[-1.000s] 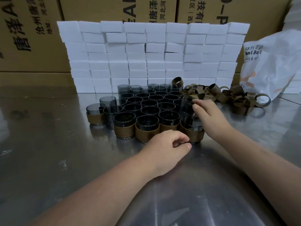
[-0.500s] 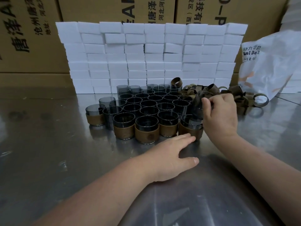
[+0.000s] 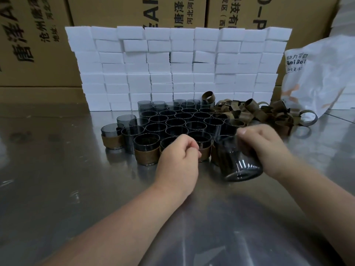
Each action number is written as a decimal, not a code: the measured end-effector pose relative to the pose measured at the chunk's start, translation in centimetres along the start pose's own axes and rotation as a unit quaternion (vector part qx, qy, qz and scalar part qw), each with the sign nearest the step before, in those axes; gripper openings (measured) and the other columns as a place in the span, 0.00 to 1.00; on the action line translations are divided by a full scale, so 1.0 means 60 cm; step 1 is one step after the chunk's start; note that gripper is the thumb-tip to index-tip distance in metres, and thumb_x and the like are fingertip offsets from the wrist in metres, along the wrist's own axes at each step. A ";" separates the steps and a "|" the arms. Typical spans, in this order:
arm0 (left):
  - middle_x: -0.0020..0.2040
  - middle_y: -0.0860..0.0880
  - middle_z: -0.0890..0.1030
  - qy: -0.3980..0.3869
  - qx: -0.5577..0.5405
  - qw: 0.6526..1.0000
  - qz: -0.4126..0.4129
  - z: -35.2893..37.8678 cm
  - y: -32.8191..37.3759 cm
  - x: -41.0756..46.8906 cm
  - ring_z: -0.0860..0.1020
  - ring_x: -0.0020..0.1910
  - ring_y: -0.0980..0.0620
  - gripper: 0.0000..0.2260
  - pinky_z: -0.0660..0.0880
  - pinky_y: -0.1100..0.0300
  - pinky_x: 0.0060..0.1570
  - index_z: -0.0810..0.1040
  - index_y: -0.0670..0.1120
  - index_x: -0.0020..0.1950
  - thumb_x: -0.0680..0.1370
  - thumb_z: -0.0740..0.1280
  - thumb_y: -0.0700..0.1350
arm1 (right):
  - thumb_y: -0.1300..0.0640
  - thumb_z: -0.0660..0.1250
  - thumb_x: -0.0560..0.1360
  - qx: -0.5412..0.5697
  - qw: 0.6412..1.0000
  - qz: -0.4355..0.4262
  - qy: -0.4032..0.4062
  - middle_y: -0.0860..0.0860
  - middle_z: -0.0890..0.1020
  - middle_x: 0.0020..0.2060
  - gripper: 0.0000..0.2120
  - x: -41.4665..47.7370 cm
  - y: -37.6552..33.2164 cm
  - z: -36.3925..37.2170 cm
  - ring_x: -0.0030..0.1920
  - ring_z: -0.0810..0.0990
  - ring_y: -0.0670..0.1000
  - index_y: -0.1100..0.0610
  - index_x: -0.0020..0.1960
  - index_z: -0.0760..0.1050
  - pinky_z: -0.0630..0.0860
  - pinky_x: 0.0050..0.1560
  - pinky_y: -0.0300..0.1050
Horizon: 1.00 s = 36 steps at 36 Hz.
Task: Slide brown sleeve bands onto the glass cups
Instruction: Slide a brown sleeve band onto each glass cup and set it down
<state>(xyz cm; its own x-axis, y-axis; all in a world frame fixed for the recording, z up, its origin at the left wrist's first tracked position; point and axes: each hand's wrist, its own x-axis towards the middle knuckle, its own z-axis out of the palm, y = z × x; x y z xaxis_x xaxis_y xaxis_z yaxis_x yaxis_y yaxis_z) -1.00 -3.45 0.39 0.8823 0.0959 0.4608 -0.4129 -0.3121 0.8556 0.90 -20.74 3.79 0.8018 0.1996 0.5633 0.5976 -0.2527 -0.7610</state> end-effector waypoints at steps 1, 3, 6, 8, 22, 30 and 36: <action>0.36 0.57 0.78 -0.004 0.004 1.000 -0.004 0.001 0.001 -0.001 0.76 0.35 0.48 0.09 0.74 0.47 0.38 0.73 0.55 0.38 0.66 0.54 0.47 | 0.52 0.60 0.70 -0.017 1.000 0.012 -0.006 0.53 0.63 0.22 0.23 -0.001 0.004 0.002 0.24 0.62 0.46 0.69 0.26 0.62 0.59 0.26 0.36; 0.36 0.53 0.78 -0.017 0.014 1.000 -0.011 0.003 0.001 -0.002 0.76 0.35 0.48 0.09 0.74 0.48 0.39 0.73 0.56 0.39 0.65 0.54 0.48 | 0.53 0.63 0.74 -0.060 0.998 0.034 0.001 0.51 0.63 0.22 0.23 -0.003 0.015 0.005 0.23 0.62 0.45 0.63 0.26 0.62 0.59 0.25 0.36; 0.38 0.56 0.77 -0.051 0.018 0.998 -0.009 0.006 0.001 -0.003 0.75 0.35 0.58 0.07 0.73 0.59 0.40 0.72 0.58 0.40 0.68 0.58 0.46 | 0.54 0.61 0.78 -0.101 0.993 0.059 0.025 0.48 0.65 0.21 0.22 -0.002 0.030 0.013 0.23 0.63 0.43 0.56 0.26 0.63 0.60 0.26 0.37; 0.43 0.60 0.76 -0.088 0.044 0.995 -0.001 0.007 -0.001 -0.003 0.74 0.35 0.63 0.13 0.70 0.66 0.39 0.72 0.59 0.49 0.72 0.61 0.41 | 0.52 0.60 0.77 -0.124 0.989 0.067 0.035 0.49 0.66 0.23 0.21 0.001 0.037 0.020 0.25 0.64 0.45 0.56 0.27 0.65 0.61 0.29 0.42; 0.64 0.64 0.57 -0.221 0.150 0.964 0.011 0.006 -0.006 -0.006 0.71 0.51 0.64 0.39 0.71 0.67 0.45 0.46 0.62 0.74 0.73 0.68 0.49 | 0.52 0.57 0.79 0.039 0.990 0.098 0.089 0.56 0.73 0.29 0.22 0.011 0.053 0.029 0.32 0.72 0.49 0.70 0.36 0.71 0.70 0.36 0.42; 0.70 0.64 0.56 -0.203 0.137 0.968 0.043 0.008 -0.008 -0.005 0.67 0.59 0.67 0.44 0.64 0.69 0.56 0.40 0.66 0.71 0.70 0.71 0.52 | 0.51 0.54 0.81 0.145 0.980 0.113 0.078 0.52 0.77 0.25 0.31 0.014 0.050 0.035 0.30 0.73 0.51 0.55 0.20 0.71 0.69 0.35 0.41; 0.69 0.59 0.65 -0.196 0.085 0.977 0.022 0.006 -0.007 -0.005 0.67 0.66 0.61 0.45 0.65 0.59 0.66 0.42 0.69 0.70 0.66 0.72 0.56 | 0.52 0.57 0.80 0.147 0.978 0.131 0.071 0.52 0.80 0.25 0.23 0.010 0.040 0.038 0.26 0.79 0.47 0.57 0.30 0.78 0.74 0.27 0.35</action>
<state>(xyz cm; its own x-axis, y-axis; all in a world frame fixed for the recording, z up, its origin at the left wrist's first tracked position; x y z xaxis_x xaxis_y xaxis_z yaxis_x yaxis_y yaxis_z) -1.04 -3.72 -0.20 0.8971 -0.2802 0.3415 -0.4380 -0.4634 0.7703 2.82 -19.09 1.56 0.9328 0.0248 0.3595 0.3593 0.0100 -0.9332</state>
